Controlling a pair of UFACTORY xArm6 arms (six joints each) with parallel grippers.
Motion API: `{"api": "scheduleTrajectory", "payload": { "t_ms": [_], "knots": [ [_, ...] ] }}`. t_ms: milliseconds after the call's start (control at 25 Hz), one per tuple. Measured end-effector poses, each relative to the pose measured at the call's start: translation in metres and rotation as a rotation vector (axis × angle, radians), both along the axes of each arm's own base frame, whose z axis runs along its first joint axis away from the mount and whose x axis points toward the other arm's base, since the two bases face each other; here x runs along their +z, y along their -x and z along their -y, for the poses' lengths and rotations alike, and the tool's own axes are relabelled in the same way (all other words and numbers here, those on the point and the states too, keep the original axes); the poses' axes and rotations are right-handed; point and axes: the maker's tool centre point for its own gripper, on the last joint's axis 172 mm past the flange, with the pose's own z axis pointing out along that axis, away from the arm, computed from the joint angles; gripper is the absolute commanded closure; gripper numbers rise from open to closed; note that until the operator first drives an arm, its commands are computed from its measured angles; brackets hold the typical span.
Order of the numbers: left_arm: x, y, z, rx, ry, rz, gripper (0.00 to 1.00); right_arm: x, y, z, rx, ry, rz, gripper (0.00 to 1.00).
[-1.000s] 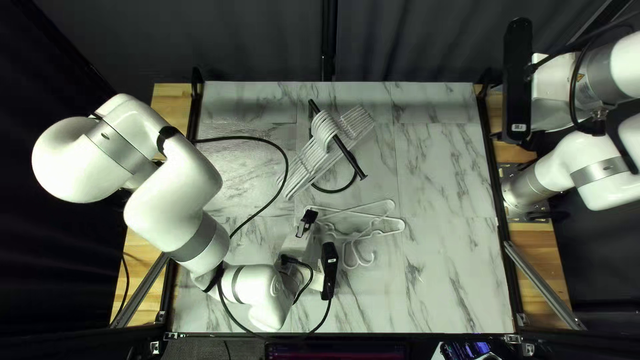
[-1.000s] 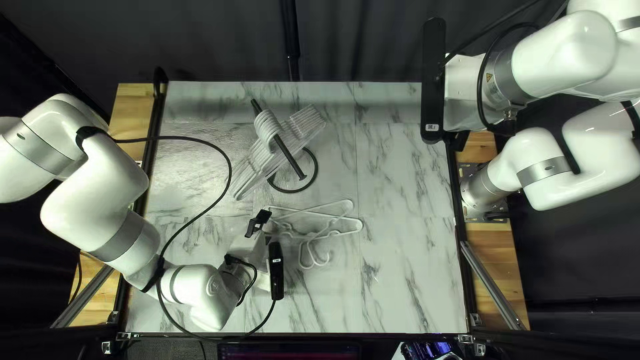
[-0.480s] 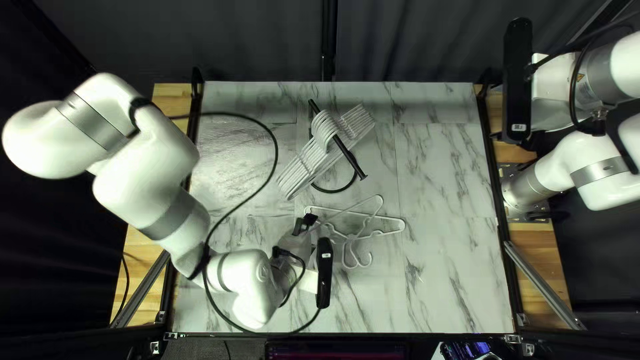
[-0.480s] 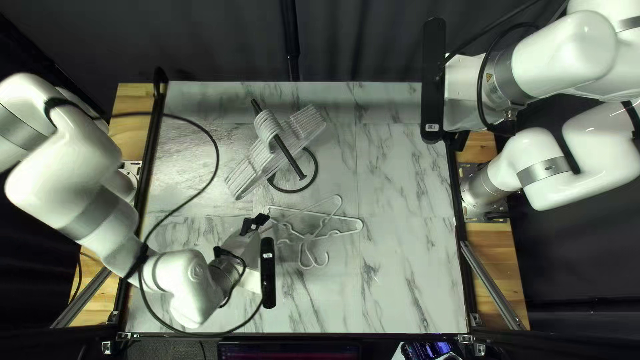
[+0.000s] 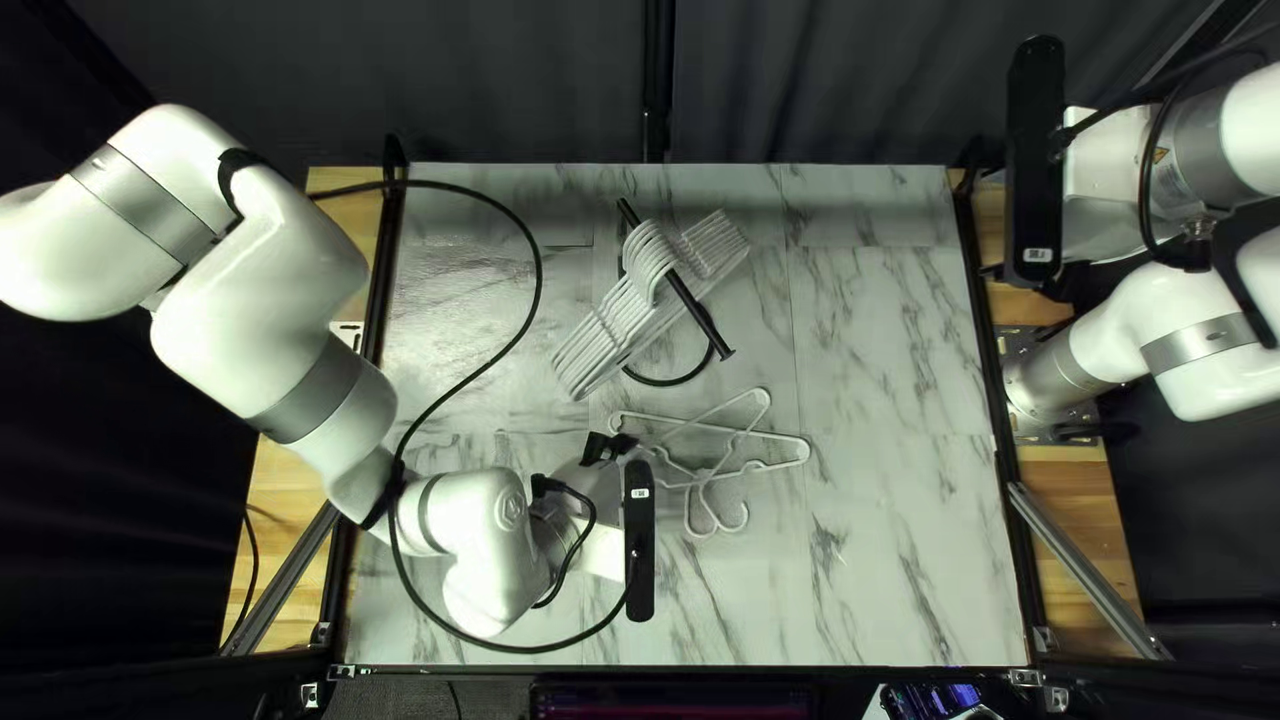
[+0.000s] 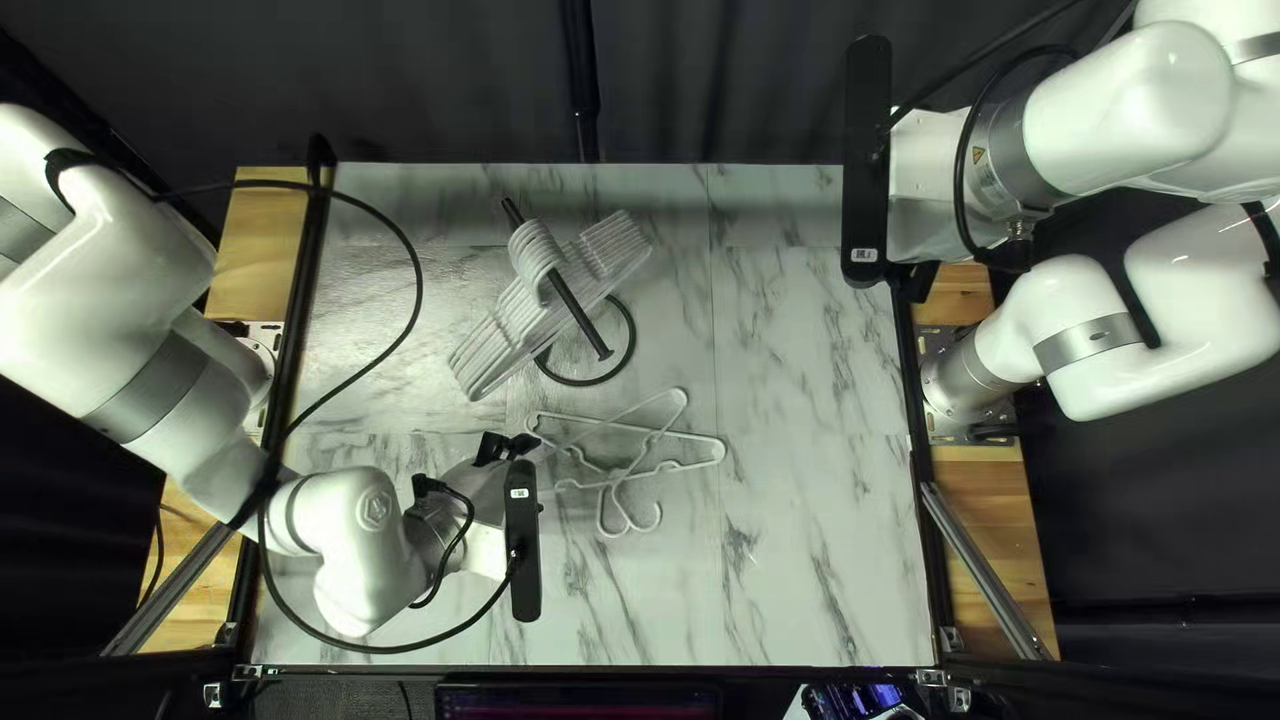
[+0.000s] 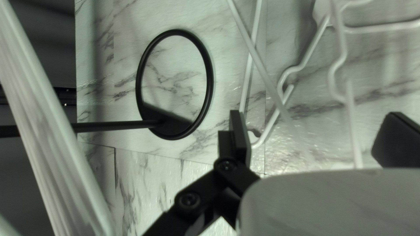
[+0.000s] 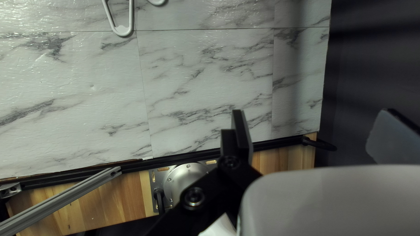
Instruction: Remove hangers from rack and place onto table
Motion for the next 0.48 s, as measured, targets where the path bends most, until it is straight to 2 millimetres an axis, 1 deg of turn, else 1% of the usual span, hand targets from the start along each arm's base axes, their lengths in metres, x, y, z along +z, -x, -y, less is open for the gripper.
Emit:
{"api": "scheduleTrajectory", "payload": {
  "t_ms": [80, 200, 400, 480],
  "knots": [
    [0.000, -0.001, 0.002, -0.001, 0.005, 0.003, 0.00, 0.000, 0.000, 0.000, 0.000, 0.000, 0.000, 0.00],
    [0.004, 0.001, 0.011, -0.005, 0.011, 0.012, 0.00, 0.000, 0.000, 0.000, 0.000, 0.000, 0.000, 0.00],
    [0.019, 0.008, 0.040, -0.026, 0.016, 0.029, 0.00, 0.000, 0.000, 0.000, 0.000, 0.000, 0.000, 0.00],
    [0.026, 0.011, 0.048, -0.034, 0.023, 0.034, 0.00, 0.000, 0.000, 0.000, 0.000, 0.000, 0.000, 0.00]
  ]
}}
